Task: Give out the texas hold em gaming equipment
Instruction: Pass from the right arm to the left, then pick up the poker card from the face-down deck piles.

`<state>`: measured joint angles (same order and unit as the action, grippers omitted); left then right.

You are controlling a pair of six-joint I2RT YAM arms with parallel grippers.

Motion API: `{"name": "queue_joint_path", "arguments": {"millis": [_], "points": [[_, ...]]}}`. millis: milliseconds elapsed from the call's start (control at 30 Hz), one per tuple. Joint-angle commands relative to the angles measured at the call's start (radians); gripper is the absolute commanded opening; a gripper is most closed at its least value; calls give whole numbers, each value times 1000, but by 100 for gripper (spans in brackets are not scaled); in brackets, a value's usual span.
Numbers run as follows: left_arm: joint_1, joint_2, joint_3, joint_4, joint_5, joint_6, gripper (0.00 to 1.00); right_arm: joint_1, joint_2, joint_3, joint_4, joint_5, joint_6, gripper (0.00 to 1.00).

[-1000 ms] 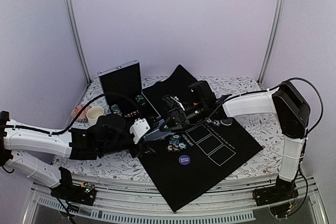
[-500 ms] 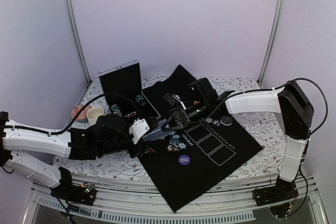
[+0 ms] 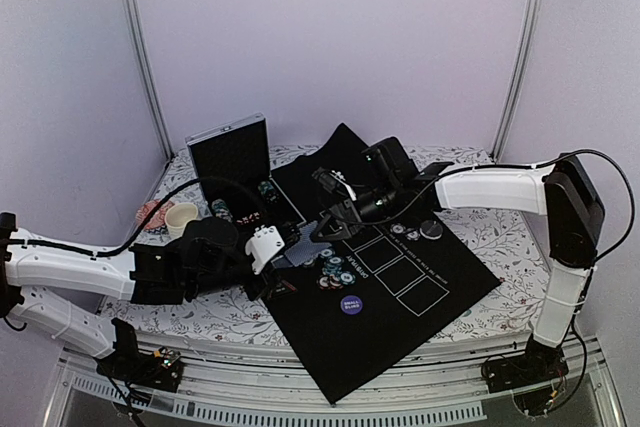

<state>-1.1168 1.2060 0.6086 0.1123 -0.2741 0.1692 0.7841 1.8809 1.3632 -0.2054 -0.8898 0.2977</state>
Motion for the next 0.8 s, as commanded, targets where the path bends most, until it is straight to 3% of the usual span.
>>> {"name": "queue_joint_path", "arguments": {"millis": [0, 100, 300, 767], "points": [[12, -16, 14, 18, 1, -2, 49, -8, -43, 28, -37, 37, -24, 23], [11, -16, 14, 18, -2, -3, 48, -6, -43, 31, -41, 36, -25, 20], [11, -13, 13, 17, -8, -5, 48, -6, -53, 34, -45, 16, -28, 3], [11, -27, 3, 6, -9, -16, 48, -21, -143, 60, -120, 39, -90, 2]]}}
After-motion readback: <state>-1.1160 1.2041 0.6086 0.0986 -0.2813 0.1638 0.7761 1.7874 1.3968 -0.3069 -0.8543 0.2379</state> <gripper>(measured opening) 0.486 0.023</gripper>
